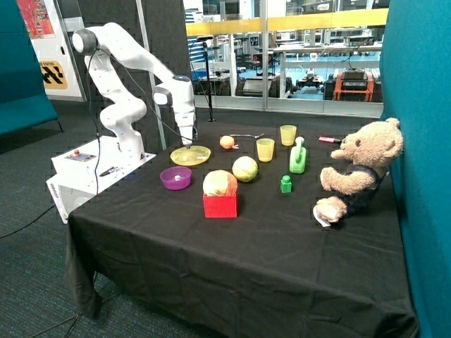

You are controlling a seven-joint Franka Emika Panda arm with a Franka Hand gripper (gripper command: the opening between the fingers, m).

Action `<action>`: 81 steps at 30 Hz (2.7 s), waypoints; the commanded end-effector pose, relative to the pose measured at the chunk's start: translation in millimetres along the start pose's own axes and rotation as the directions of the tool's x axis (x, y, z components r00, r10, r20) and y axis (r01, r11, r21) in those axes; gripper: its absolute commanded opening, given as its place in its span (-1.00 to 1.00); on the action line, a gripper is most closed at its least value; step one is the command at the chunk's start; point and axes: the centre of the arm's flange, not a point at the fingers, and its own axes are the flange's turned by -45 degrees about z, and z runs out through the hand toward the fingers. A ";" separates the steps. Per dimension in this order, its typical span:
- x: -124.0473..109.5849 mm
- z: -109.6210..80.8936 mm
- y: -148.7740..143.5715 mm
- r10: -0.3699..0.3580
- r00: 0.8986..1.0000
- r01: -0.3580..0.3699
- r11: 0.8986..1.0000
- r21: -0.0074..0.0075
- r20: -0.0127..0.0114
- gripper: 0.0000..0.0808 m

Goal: Roll the dices in the bowl

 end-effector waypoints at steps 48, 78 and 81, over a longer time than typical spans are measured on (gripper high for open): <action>-17.3 47.1 3.1 0.068 0.998 -0.068 0.998 -0.003 0.002 -0.14; -20.4 57.7 2.7 0.082 0.997 -0.082 0.997 -0.003 0.002 -0.25; -19.6 57.9 1.5 0.079 0.997 -0.079 0.997 -0.003 0.002 -0.30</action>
